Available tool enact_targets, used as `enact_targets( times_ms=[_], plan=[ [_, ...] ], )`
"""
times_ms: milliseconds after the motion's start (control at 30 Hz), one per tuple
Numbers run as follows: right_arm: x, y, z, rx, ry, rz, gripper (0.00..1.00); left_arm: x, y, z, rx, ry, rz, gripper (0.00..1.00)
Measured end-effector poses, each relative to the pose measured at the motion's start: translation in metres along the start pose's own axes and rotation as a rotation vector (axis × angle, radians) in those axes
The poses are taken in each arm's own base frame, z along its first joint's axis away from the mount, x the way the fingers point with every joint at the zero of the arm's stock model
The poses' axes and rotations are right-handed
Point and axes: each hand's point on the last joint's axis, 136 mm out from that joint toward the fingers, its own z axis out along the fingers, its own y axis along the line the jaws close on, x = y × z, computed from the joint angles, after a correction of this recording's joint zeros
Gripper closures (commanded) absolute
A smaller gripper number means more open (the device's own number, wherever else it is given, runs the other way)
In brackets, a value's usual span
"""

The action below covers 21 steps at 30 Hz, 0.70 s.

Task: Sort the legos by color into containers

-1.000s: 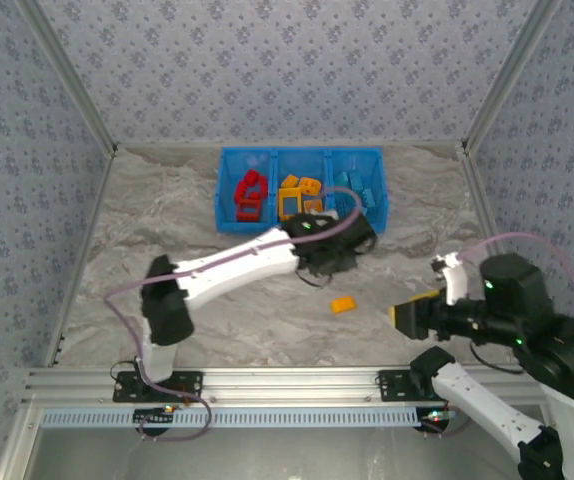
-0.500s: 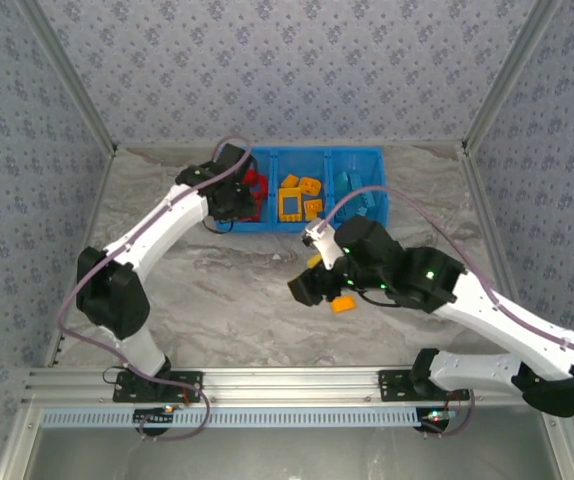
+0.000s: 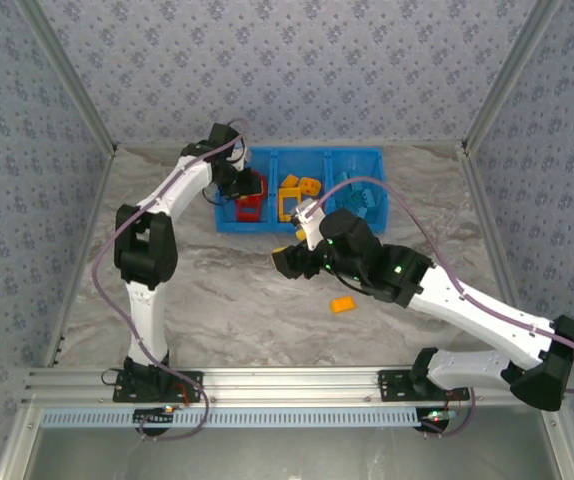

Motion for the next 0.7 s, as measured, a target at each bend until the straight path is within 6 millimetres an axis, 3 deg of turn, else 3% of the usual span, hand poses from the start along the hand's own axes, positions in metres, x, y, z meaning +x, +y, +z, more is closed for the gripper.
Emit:
enact_targets(
  times_ms=[200, 500, 700],
  plan=[
    [0.001, -0.003, 0.012, 0.026, 0.004, -0.002, 0.29, -0.021, 0.002, 0.012, 0.061, -0.001, -0.008, 0.74],
    [-0.001, -0.004, 0.012, 0.029, -0.007, 0.000, 0.29, -0.016, 0.005, 0.027, 0.094, 0.047, -0.029, 0.71],
    [-0.001, -0.004, 0.012, 0.029, -0.007, 0.004, 0.27, -0.008, 0.009, 0.034, 0.092, 0.072, -0.038, 0.55]
  ],
)
